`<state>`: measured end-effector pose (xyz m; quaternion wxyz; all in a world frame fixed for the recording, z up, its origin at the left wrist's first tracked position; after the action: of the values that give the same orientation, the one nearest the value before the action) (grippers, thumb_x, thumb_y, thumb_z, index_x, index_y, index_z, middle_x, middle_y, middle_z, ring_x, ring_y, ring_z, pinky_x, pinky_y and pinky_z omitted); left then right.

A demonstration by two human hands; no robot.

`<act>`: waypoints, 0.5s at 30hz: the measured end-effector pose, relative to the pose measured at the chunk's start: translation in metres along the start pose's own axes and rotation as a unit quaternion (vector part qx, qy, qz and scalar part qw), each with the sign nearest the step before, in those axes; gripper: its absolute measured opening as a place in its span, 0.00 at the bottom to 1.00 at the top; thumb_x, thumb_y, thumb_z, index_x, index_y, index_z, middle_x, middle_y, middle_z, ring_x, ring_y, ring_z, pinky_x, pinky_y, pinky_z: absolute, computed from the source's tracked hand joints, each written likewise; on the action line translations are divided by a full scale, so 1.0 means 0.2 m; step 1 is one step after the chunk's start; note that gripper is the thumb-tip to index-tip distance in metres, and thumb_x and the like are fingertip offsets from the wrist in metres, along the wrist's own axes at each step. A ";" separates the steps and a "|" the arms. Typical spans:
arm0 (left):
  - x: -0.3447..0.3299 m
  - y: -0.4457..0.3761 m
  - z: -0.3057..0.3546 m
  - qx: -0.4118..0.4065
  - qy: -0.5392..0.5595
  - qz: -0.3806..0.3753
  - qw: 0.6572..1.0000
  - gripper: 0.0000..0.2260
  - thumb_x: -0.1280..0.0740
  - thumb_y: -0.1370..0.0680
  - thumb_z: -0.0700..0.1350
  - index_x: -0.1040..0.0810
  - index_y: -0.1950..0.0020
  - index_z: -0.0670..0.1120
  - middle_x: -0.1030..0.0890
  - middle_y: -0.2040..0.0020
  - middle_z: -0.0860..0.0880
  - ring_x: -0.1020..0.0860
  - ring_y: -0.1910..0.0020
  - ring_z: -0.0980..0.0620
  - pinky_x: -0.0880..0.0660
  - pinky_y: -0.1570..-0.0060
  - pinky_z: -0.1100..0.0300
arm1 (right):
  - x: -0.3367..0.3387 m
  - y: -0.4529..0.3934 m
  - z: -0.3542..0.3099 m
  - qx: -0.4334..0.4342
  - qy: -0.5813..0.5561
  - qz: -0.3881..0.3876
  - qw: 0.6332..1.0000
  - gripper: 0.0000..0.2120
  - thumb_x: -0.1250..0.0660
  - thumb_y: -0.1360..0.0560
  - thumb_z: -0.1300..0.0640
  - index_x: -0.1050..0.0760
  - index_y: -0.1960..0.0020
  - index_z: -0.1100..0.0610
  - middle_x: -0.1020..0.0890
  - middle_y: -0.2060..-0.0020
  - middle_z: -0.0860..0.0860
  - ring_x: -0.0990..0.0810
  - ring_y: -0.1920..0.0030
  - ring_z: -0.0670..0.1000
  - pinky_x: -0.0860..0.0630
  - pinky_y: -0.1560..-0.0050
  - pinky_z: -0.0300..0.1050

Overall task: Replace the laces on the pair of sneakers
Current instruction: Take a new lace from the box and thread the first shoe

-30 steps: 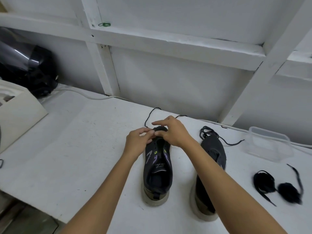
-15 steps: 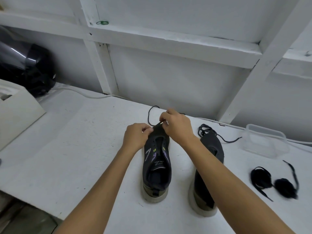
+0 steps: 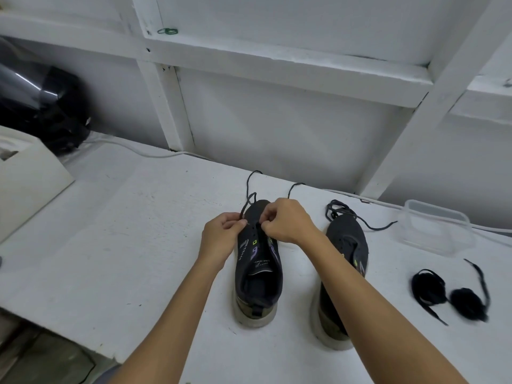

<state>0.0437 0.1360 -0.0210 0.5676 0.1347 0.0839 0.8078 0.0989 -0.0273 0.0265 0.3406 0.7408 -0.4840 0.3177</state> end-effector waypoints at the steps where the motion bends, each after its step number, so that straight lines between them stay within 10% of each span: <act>1: 0.00 0.00 -0.01 -0.001 -0.006 -0.001 1.000 0.07 0.27 0.23 0.42 0.17 0.46 0.47 0.14 0.53 0.51 0.17 0.54 0.59 0.22 0.53 0.65 | -0.01 0.00 -0.01 -0.010 0.010 -0.015 1.000 0.09 0.33 0.30 0.58 0.16 0.58 0.46 0.16 0.59 0.42 0.19 0.54 0.49 0.18 0.50 0.47; 15: -0.02 0.06 -0.02 -0.027 -0.032 0.033 0.999 0.06 0.27 0.23 0.43 0.17 0.54 0.54 0.15 0.55 0.54 0.17 0.55 0.57 0.20 0.54 0.61 | -0.10 0.01 0.09 -0.034 -0.056 -0.020 0.998 0.10 0.23 0.29 0.46 0.14 0.48 0.41 0.15 0.52 0.39 0.19 0.48 0.44 0.21 0.44 0.47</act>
<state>0.0334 0.1278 -0.0227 0.5466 0.1475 0.0397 0.8233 0.0932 -0.0333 0.0003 0.3443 0.7546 -0.4982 0.2525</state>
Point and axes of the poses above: each hand's wrist, its own y-axis away from the middle knuckle, its own x-axis out of the back of the hand, z = x × y, the point moved 4 cm from there along -y, towards the middle knuckle
